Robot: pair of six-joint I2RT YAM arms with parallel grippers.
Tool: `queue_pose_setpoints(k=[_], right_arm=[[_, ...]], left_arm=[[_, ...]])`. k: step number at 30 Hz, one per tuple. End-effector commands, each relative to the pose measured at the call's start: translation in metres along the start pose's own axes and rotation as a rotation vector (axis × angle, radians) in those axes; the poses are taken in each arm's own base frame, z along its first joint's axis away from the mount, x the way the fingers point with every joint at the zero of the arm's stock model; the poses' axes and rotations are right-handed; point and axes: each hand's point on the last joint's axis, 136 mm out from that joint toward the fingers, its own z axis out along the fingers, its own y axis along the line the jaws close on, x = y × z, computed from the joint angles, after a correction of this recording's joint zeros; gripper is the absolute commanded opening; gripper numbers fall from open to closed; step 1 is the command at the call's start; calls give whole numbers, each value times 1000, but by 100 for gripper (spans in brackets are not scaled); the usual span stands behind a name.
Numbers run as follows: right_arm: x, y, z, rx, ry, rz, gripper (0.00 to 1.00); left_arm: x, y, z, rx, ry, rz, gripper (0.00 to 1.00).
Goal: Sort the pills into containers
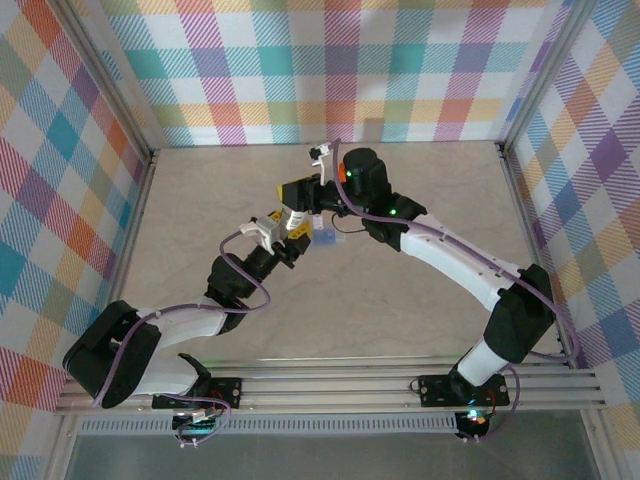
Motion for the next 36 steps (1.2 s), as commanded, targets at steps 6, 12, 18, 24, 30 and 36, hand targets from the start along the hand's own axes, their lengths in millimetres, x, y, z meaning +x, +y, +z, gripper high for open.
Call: queue_pose_setpoints(k=[6,12,18,24,30,36], right_arm=[[-14,12,-20,11,-87,-116,0],[-18,0,-40,130,-149,-262,0],[-9,-13,-46,286,-93,-473,0],[-3,-26,-48,443,4,-670,0],[-9,-36,-64,550,15,-741,0],[-13,-52,-81,677,38,-765,0]], left_arm=[[-18,-2,13,24,-63,-29,0],[-6,-1,17,23,-21,-46,0],[4,-1,23,24,32,-54,0],[10,1,27,12,68,-58,0],[8,4,24,-4,56,-67,0],[1,4,19,3,36,-63,0]])
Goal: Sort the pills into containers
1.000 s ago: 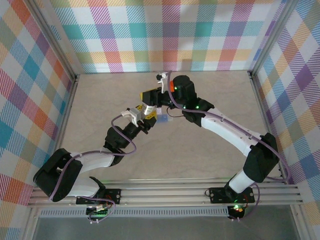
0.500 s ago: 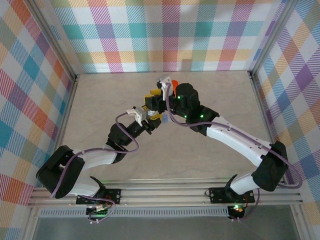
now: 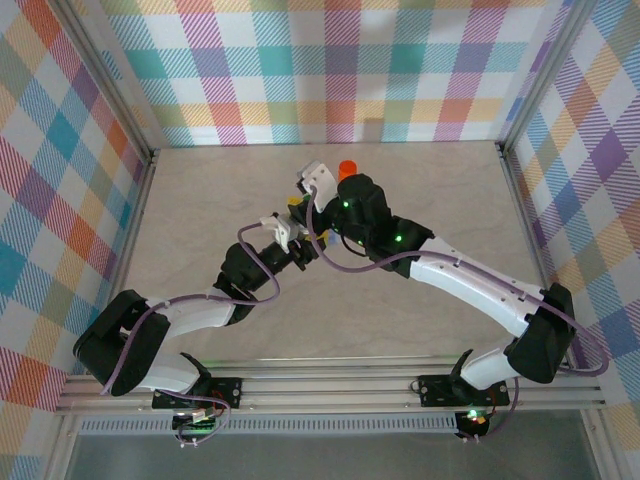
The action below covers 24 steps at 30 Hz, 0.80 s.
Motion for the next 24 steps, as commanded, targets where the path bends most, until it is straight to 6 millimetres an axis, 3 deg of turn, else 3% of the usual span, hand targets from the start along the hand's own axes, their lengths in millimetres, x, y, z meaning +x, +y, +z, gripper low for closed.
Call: queue_pose_setpoints(k=[1,10,14,17,20,24], right_arm=[[18,-57,-26,252,129,-147,0],[24,-62,-32,278,160,-179,0],[2,-49,-44,157,81,-11,1],[-14,-42,-52,63,36,140,24],[-21,-32,-54,-60,18,308,53],[-20,-25,-44,-143,33,538,69]], left_arm=[[-25,30,-9,-141,-89,-36,0],[-31,26,-11,-121,-91,-37,0],[-28,24,-9,-106,-88,-47,0],[-26,22,-7,-89,-84,-50,0],[-28,15,-5,-47,-88,-47,0],[-31,7,-2,0,-99,-46,0]])
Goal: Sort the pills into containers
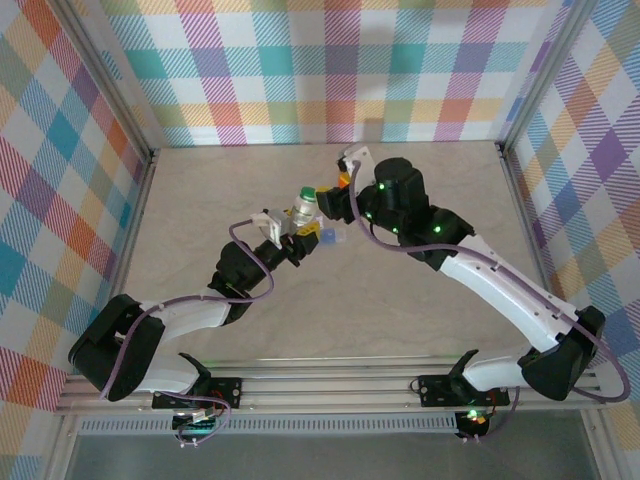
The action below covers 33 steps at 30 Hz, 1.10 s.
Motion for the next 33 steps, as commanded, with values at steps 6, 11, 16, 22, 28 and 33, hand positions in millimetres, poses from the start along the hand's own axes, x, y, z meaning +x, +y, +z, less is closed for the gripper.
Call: queue_pose_setpoints(k=[6,11,16,22,28,33], right_arm=[[3,28,25,-185,97,430,70],[11,31,43,-198,133,502,70],[10,41,51,-277,110,526,63],[6,38,51,-288,31,534,45],[10,32,50,-251,20,483,24],[14,18,44,-181,-30,396,0]], left_arm=[[-31,-18,5,103,-106,1,0],[-31,-19,5,110,-107,0,0],[-31,-21,5,122,-108,-1,0],[-31,-26,7,148,-108,-7,0],[-28,-32,8,183,-96,-9,0],[-27,-32,9,186,-86,-11,0]])
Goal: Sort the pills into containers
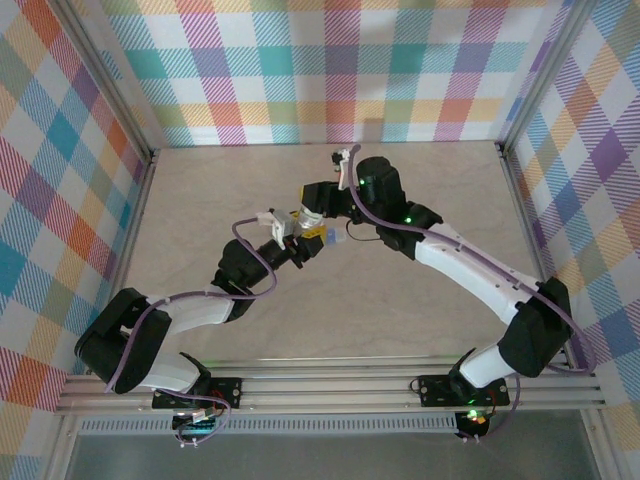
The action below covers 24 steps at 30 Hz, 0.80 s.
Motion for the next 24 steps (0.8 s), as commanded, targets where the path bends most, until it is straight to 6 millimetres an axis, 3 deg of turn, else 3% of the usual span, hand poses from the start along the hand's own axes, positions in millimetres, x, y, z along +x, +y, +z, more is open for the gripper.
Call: queue_pose_setpoints(k=[1,8,14,24], right_arm=[[-14,4,-15,8,-90,-99,0],[-22,-34,-37,258,-142,-330,0],[-29,-68,-53,502,-80,-526,0],[-41,-77,-72,625,-40,-680,0]], left_arm=[[-29,-14,4,67,-84,25,0],[-17,-8,10,43,-11,7,0],[-5,-2,11,14,41,0,0],[-4,1,13,2,53,0,0]])
